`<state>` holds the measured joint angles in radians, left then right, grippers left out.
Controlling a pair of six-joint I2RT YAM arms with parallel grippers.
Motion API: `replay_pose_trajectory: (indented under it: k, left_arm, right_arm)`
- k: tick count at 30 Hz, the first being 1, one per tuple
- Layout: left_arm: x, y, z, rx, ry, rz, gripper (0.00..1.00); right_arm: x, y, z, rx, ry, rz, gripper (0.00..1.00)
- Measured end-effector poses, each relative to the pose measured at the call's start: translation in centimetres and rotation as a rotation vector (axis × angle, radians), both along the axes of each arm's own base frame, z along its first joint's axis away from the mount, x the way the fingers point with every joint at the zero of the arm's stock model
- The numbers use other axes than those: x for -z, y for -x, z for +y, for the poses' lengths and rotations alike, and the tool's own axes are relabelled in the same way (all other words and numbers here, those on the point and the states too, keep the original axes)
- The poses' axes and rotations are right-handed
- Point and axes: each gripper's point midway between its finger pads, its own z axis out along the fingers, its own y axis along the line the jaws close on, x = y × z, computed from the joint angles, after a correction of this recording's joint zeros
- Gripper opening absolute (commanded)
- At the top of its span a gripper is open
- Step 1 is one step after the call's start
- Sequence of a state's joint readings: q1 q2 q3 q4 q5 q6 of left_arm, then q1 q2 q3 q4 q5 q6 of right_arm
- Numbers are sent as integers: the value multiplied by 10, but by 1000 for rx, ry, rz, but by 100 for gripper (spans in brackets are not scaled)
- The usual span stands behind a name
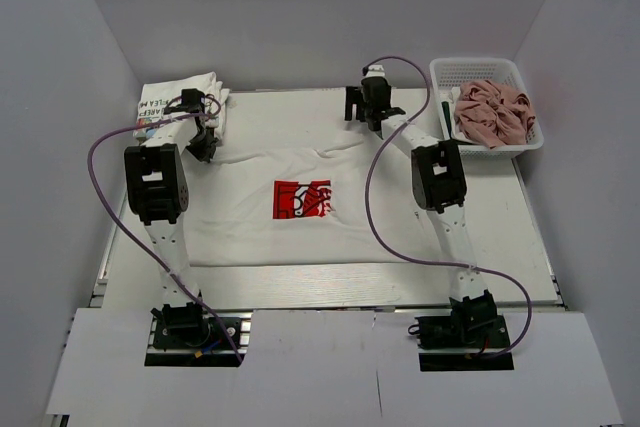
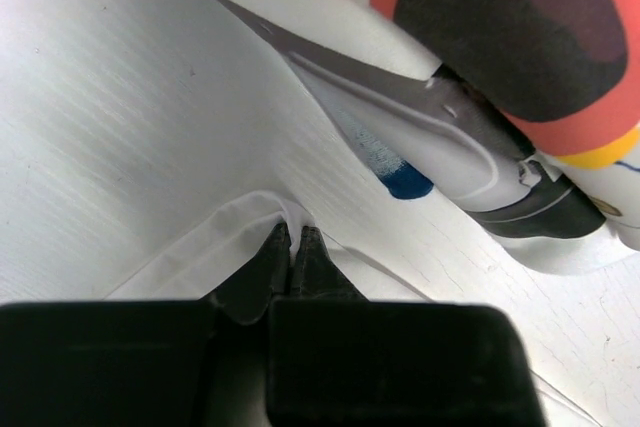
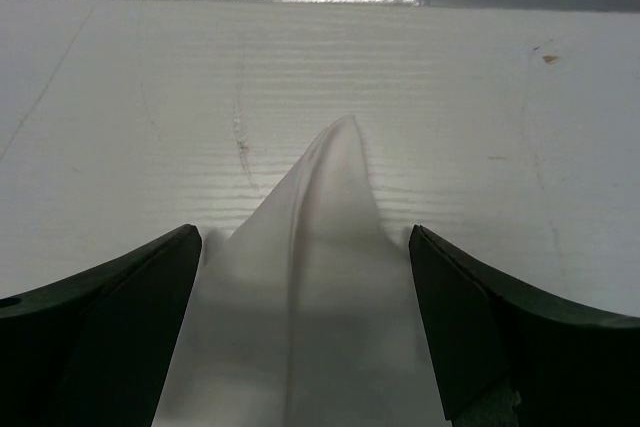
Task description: Fold and stack the t-shirts
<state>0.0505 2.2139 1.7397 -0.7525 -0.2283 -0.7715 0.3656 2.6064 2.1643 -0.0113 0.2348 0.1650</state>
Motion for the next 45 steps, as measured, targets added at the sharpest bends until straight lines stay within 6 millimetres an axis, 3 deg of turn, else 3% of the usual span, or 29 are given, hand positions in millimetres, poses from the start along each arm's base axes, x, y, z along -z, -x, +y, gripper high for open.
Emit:
replay_pose_trajectory:
  k: [11,23,32,41,45]
  left_arm:
    - [0,1,0,0,-1,-6,0]
    - [0,1,0,4,-2,-8,0]
    - [0,1,0,4,-2,-8,0]
    - [0,1,0,4,-3,-13,0]
    - [0,2,0,4,-3,-13,0]
  right_arm:
    - [0,25,25,-18,17,64,90]
    - [1,29,20,13,-6,89,90]
    - [-14,31,15,53,-15,80,90]
    - [-59,41,23,30,-36,30,90]
    - [-62,42,30,5,-52,29,90]
